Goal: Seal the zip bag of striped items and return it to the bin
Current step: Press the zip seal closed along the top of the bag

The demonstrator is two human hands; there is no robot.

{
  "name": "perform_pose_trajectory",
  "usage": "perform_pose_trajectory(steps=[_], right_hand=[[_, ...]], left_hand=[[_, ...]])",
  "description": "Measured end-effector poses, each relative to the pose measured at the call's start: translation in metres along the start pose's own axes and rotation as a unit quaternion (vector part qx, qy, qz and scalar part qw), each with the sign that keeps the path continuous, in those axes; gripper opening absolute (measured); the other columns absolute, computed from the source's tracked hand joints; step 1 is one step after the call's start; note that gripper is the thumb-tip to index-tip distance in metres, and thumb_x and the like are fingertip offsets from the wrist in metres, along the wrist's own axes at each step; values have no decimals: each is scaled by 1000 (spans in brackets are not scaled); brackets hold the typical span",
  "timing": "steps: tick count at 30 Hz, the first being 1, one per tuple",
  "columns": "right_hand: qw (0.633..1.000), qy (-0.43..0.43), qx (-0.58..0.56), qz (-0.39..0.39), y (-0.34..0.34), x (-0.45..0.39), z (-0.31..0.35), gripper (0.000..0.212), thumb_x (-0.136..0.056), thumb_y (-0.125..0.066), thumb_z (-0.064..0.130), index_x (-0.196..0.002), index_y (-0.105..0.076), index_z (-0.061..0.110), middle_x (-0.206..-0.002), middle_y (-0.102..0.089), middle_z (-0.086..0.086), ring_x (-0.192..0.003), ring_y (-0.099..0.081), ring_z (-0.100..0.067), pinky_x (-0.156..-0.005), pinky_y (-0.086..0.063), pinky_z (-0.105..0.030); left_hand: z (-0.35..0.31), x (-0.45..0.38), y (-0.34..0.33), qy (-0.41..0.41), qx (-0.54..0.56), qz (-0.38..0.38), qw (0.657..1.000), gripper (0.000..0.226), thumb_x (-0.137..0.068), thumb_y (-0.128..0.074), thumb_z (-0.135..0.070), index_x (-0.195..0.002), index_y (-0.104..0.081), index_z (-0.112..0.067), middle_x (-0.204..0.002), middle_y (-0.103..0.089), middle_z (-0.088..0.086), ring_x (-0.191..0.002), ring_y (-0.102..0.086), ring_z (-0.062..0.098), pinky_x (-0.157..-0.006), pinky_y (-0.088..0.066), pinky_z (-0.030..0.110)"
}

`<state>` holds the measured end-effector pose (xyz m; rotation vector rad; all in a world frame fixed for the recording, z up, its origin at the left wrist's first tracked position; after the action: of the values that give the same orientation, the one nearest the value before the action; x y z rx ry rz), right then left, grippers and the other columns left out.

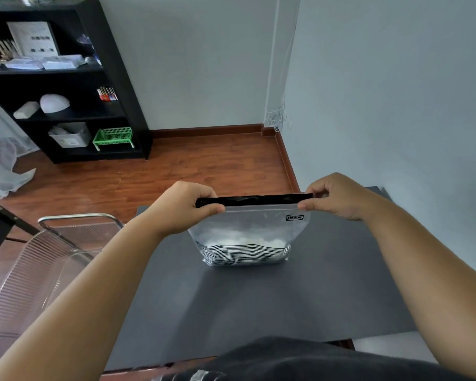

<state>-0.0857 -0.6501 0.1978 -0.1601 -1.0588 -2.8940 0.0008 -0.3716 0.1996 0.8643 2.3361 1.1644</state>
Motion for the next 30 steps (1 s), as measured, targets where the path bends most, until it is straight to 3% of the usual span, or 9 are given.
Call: perform_pose_trajectory(steps=[5,8,11,15,18,20,23,26,30], right_hand=[[999,18,-42,-2,-10,2,-11,25,-82,-77,20,-63,-70,34,-49,-50,18,-48,-40,3,-51,-32,-7],[992,11,-115,-45,-16,2,-17,13,-80,-78,23,-72,-72,14,-64,-57,3,-59,-47,-5,-59,-37,-13],[969,1,-226,-100,-24,7,-25,41,-69,-79,38,-76,-69,-1,-68,-64,-4,-66,-57,-6,-65,-45,-12],[958,-32,-263,-106,-39,14,-34,33,-57,-79,49,-66,-76,18,-63,-71,5,-67,-62,-5,-66,-45,-11],[949,-32,-291,-121,-41,21,-36,28,-62,-77,45,-62,-74,17,-60,-67,4,-73,-50,-24,-69,-40,-22],[946,-13,-306,-108,-41,28,-31,29,-65,-77,45,-61,-71,17,-59,-66,3,-74,-46,-27,-70,-40,-27],[937,12,-341,-81,-39,38,-23,35,-65,-82,51,-59,-68,20,-60,-63,1,-69,-55,-22,-69,-47,-26],[908,13,-414,-63,-36,42,-20,44,-66,-83,52,-67,-69,10,-57,-61,0,-63,-63,-7,-62,-50,-19],[915,-86,-375,-121,-47,22,-42,32,-86,-68,37,-69,-65,9,-56,-61,3,-53,-53,-11,-58,-40,-29]], left_hand=[[7,13,1,1,49,-33,998,14,-85,-76,-30,-74,-71,-25,-69,-69,-5,-61,-59,12,-56,-43,24],[8,19,0,-2,68,-49,996,12,-86,-75,-29,-75,-71,-25,-70,-69,-5,-65,-61,12,-59,-46,25],[21,28,1,41,137,-94,985,8,-82,-78,-33,-78,-73,-28,-74,-72,-8,-66,-62,5,-61,-46,19],[43,49,-13,109,345,-134,923,32,-69,-81,-31,-100,-73,-31,-73,-72,-9,-67,-64,5,-71,-50,20],[51,68,-29,120,370,-149,909,47,-70,-79,-28,-115,-66,-31,-52,-57,-17,-57,-55,-3,-67,-44,12],[51,79,-31,116,386,-165,900,50,-69,-82,-30,-116,-66,-37,-57,-63,-9,-62,-61,2,-71,-46,11],[46,90,-26,93,432,-175,880,51,-70,-84,-33,-117,-67,-42,-73,-72,12,-69,-68,12,-78,-53,20],[41,92,-23,71,489,-149,856,49,-78,-80,-33,-123,-63,-41,-73,-73,5,-69,-67,12,-73,-54,21],[64,69,-44,148,473,-124,860,59,-87,-73,-24,-140,-46,-29,-69,-71,1,-72,-69,9,-73,-54,21]])
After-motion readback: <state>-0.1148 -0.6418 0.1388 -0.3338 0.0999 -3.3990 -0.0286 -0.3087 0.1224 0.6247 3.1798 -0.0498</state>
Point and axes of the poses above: each hand's wrist, its own x-axis away from the middle knuckle, its own y-axis out of the back of the hand, z = x × y, the point moved 6 cm from there along -x, towards the middle knuckle
